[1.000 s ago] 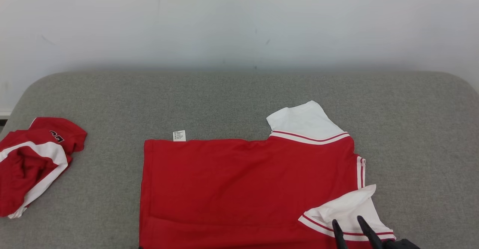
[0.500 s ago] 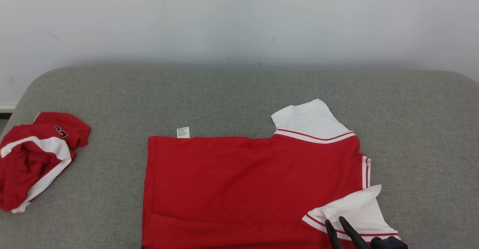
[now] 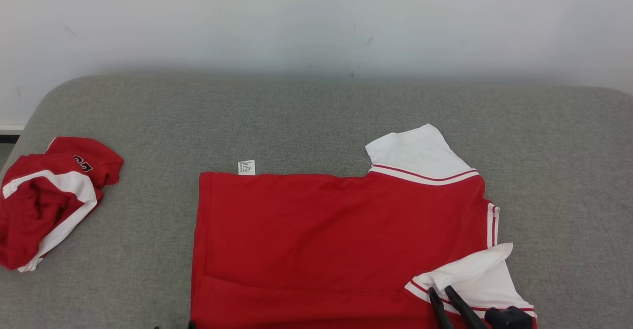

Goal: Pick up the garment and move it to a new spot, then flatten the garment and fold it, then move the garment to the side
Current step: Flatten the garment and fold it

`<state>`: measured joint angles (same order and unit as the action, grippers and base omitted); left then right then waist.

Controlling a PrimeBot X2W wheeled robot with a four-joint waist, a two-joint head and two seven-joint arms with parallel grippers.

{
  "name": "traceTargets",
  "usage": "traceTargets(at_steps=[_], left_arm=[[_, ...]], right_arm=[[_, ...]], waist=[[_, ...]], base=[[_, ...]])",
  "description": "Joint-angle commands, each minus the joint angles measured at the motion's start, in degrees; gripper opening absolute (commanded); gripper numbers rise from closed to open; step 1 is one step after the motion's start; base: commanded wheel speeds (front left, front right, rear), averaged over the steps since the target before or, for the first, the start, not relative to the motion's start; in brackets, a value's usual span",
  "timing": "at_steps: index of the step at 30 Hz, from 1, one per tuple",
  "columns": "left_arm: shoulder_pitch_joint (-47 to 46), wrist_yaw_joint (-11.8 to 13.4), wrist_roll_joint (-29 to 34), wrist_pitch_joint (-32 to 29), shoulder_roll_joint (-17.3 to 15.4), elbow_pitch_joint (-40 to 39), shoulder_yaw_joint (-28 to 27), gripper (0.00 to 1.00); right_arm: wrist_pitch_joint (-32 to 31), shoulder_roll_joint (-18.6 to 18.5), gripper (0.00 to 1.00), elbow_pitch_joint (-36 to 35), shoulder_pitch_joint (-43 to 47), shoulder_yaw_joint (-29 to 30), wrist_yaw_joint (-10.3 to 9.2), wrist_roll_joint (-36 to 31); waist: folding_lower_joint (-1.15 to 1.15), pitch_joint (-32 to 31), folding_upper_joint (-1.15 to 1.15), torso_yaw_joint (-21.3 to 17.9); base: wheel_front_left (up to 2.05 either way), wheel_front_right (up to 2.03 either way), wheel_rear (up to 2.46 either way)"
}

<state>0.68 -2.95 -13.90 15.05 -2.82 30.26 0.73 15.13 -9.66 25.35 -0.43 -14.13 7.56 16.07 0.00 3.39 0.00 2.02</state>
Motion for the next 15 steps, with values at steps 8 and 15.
traceTargets(at_steps=[8,15], left_arm=[[-0.88,0.24,-0.08,0.18,-0.14,-0.79,0.2,1.0],[-1.44,0.05,-0.33,0.18,-0.14,-2.01,0.41,1.0]], right_arm=[[0.01,0.17,0.0,-1.57,-1.9,0.16,-0.16,0.27],[0.01,0.14,0.0,-2.39,-4.17,0.92,-0.16,0.08]], waist=[[0.0,1.05,0.0,0.17],[0.0,1.68,0.0,0.03]], base=[[0.0,0.0,0.0],[0.0,0.0,0.0]])
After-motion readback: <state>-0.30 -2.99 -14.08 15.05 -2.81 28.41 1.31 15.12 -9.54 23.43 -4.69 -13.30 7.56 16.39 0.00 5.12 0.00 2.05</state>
